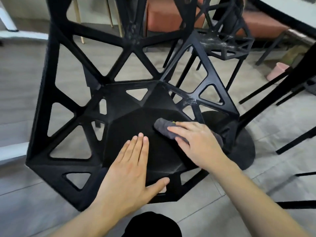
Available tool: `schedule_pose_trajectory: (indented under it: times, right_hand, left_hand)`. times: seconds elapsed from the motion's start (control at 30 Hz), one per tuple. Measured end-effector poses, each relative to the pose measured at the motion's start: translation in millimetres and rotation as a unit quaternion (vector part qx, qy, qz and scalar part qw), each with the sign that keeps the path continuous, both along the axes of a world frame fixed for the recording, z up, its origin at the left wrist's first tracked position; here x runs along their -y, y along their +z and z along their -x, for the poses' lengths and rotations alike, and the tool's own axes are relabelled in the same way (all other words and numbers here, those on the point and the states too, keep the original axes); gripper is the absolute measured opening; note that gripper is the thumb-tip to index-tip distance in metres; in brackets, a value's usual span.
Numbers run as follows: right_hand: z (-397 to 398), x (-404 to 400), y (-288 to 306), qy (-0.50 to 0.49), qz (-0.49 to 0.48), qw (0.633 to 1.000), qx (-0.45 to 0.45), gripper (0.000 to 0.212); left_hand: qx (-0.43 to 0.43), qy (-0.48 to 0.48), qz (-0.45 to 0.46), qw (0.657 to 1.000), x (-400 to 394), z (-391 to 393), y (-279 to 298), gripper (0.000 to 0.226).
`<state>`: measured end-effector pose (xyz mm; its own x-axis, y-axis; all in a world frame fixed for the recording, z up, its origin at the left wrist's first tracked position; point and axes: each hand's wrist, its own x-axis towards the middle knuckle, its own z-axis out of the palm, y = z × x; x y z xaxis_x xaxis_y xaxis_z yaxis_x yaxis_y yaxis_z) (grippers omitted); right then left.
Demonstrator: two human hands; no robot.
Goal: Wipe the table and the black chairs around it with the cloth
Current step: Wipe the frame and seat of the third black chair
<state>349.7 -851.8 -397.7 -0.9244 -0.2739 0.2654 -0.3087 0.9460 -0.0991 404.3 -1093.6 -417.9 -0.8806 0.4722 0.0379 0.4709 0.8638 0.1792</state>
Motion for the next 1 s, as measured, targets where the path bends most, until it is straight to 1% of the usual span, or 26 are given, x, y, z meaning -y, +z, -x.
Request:
schedule_pose_trajectory:
  times: [0.13,0.2,0.27,0.3,0.37,0.4,0.43,0.47,0.53,0.57,0.6,0.67,0.7,0.73,0.8,0.87,0.9,0.97,1.0]
  right_hand:
    - [74,-3,-12,-0.087,-0.063,0.994,-0.002,0.034]
    - [92,15,-15,-0.103,-0.047,0.994,-0.001,0.035]
    - [95,35,-16,-0.084,-0.011,0.996,0.008,0.037]
    - [92,40,-16,-0.050,-0.009,0.999,0.018,0.037]
    - [90,34,-15,0.022,-0.044,0.999,0.016,0.036]
    - [96,23,-14,0.027,-0.065,0.997,-0.009,0.036]
    - [107,7,-9,0.012,-0.087,0.995,-0.046,0.036]
    - [119,-13,-4,-0.012,-0.130,0.987,-0.092,0.036]
    - [137,-47,4,-0.047,-0.210,0.963,-0.165,0.035]
    - [140,-55,3,-0.069,-0.216,0.956,-0.187,0.035]
    - [141,-55,-1,-0.093,-0.199,0.955,-0.200,0.035]
    - [138,-42,-13,-0.142,-0.137,0.961,-0.192,0.035]
    - [134,-34,-18,-0.145,-0.111,0.968,-0.172,0.035]
    - [127,-29,-23,-0.129,-0.094,0.976,-0.148,0.033]
    - [109,-32,-27,-0.061,-0.095,0.986,-0.120,0.030]
    - [102,-44,-21,-0.018,-0.144,0.979,-0.141,0.028]
    - [107,-48,-17,-0.019,-0.185,0.968,-0.168,0.027]
    - [128,-50,-4,-0.074,-0.253,0.942,-0.206,0.025]
    - [141,-45,3,-0.112,-0.259,0.935,-0.215,0.023]
  left_hand:
    - [-0.003,0.010,-0.012,1.000,-2,0,-1,0.096]
    - [-0.005,0.026,-0.035,0.999,-3,8,3,0.084]
    - [-0.015,0.058,-0.061,0.996,-8,28,13,0.060]
    - [-0.008,0.078,-0.068,0.995,-13,43,20,0.048]
    - [-0.003,0.119,-0.073,0.990,-24,81,28,0.028]
    - [-0.006,0.135,-0.074,0.988,-30,100,28,0.025]
    - [-0.009,0.141,-0.070,0.988,-35,118,23,0.028]
    - [-0.016,0.129,-0.054,0.990,-38,133,15,0.038]
    - [0.002,0.096,0.005,0.995,-41,151,-2,0.058]
    - [0.024,0.091,0.016,0.995,-40,156,-10,0.062]
    - [0.041,0.091,0.017,0.995,-38,159,-16,0.064]
    - [0.043,0.087,0.014,0.995,-37,160,-20,0.064]
    - [0.043,0.086,0.017,0.995,-37,159,-20,0.064]
    - [0.041,0.085,0.018,0.995,-38,159,-19,0.064]
    - [0.042,0.095,0.018,0.994,-39,159,-17,0.064]
    - [0.045,0.095,0.019,0.994,-40,157,-17,0.064]
    - [0.047,0.093,0.021,0.994,-41,155,-16,0.064]
    - [0.048,0.092,0.023,0.994,-42,154,-15,0.064]
    - [0.047,0.092,0.023,0.994,-43,155,-15,0.064]
